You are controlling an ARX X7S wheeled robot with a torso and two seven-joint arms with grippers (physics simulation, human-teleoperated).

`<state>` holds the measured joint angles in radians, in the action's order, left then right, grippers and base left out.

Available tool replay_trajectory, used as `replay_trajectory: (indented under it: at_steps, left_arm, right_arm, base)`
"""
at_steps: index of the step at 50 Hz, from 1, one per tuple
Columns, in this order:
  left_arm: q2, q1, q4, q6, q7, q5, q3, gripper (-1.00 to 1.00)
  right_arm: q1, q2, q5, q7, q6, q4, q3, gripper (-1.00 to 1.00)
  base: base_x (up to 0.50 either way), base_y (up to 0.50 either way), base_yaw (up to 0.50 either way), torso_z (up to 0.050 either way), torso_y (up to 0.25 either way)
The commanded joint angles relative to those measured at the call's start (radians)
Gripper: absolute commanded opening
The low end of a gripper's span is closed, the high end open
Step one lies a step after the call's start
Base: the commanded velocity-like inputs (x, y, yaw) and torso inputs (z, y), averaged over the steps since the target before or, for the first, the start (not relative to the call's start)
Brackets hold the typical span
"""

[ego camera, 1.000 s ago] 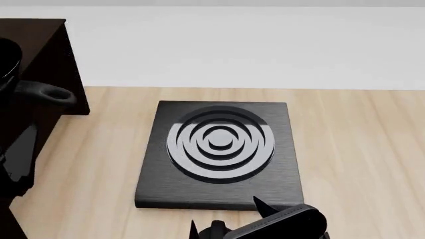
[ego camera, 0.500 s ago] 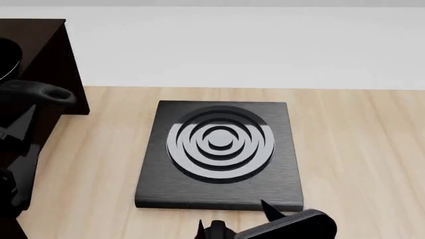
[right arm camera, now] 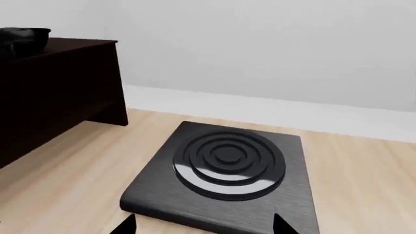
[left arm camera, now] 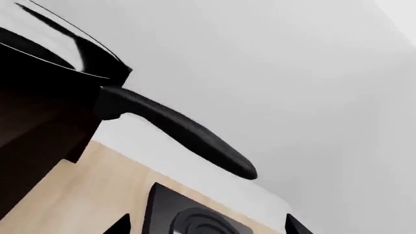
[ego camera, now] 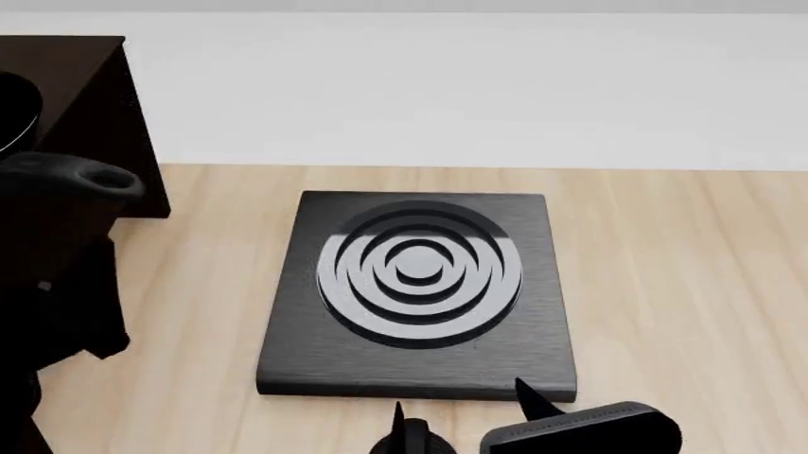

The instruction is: Put the frying pan on the cabinet shelf.

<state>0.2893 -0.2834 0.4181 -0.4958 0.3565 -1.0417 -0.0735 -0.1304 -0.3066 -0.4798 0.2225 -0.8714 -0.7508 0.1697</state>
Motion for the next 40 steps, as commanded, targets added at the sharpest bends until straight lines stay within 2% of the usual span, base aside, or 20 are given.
replay_trajectory:
  at_steps: [1,4,19,40]
  left_arm:
    - [0.042,0.034,0.067,0.043,-0.040,0.241,0.108,1.00]
    - [0.055,0.050,0.086,0.080,-0.047,0.346,0.154,1.00]
    - [0.087,0.167,0.105,0.208,-0.059,0.615,0.287,1.00]
    - [0.073,0.266,0.077,0.275,-0.031,0.698,0.337,1.00]
  right_arm:
    - [0.001,0.012,-0.006,0.007,0.015,0.004,-0.031,1.00]
    - [0.005,0.009,-0.001,0.008,0.023,0.009,-0.028,1.00]
    - [0.035,0.008,0.030,0.001,0.104,0.053,-0.016,1.00]
    - [0.114,0.000,0.122,0.010,0.247,0.131,0.026,1.00]
  base:
    - [0.00,0.00,0.00,0.000,0.000]
    - [0.00,0.00,0.00,0.000,0.000]
    - [0.00,0.00,0.00,0.000,0.000]
    - [0.00,0.00,0.00,0.000,0.000]
